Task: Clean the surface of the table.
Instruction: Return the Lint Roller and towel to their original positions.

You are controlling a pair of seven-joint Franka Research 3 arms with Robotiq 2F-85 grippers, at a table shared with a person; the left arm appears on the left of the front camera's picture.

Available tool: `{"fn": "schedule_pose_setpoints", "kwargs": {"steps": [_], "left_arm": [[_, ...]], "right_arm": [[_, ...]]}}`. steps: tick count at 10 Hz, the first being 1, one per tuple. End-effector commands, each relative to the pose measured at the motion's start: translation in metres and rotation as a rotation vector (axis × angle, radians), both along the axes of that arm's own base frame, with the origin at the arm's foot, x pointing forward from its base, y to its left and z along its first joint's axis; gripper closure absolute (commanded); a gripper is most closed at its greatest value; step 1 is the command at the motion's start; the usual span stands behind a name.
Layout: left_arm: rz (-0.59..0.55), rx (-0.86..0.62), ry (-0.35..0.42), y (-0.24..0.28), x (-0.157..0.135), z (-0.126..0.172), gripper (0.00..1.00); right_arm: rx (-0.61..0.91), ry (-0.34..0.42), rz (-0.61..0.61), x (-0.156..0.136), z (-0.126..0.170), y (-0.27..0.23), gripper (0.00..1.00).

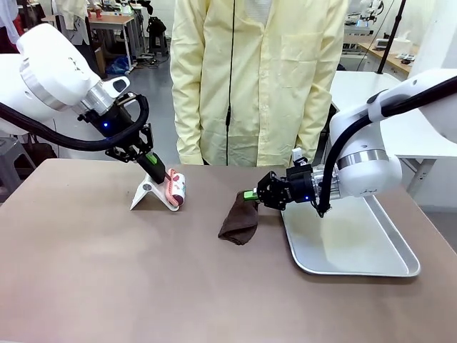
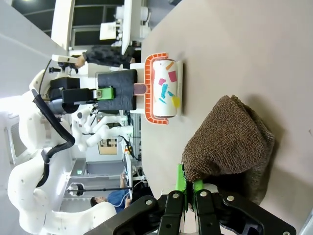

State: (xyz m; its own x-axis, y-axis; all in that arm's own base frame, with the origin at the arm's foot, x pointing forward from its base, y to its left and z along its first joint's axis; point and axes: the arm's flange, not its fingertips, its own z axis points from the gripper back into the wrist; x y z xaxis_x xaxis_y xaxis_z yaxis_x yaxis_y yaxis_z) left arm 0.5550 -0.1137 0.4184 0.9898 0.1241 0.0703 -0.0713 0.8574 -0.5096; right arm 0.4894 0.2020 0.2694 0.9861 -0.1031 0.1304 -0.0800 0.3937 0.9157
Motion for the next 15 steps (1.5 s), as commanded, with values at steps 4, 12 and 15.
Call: {"fn": "schedule_pose_setpoints", "kwargs": {"steps": [4,12,15], "left_arm": [[0.046,0.034,0.047,0.010,0.009,-0.007,0.78],[0.118,-0.002,0.025,0.029,0.003,0.000,0.00],[0.062,-0.071,-0.008,0.042,-0.015,0.007,0.00]], "right_arm": [[0.025,0.003,-0.003,0.004,-0.005,0.004,0.95],[0.026,0.038,-0.010,0.009,-0.011,-0.001,0.05],[0.029,0.032,-0.011,0.008,-0.012,-0.001,0.00]]}}
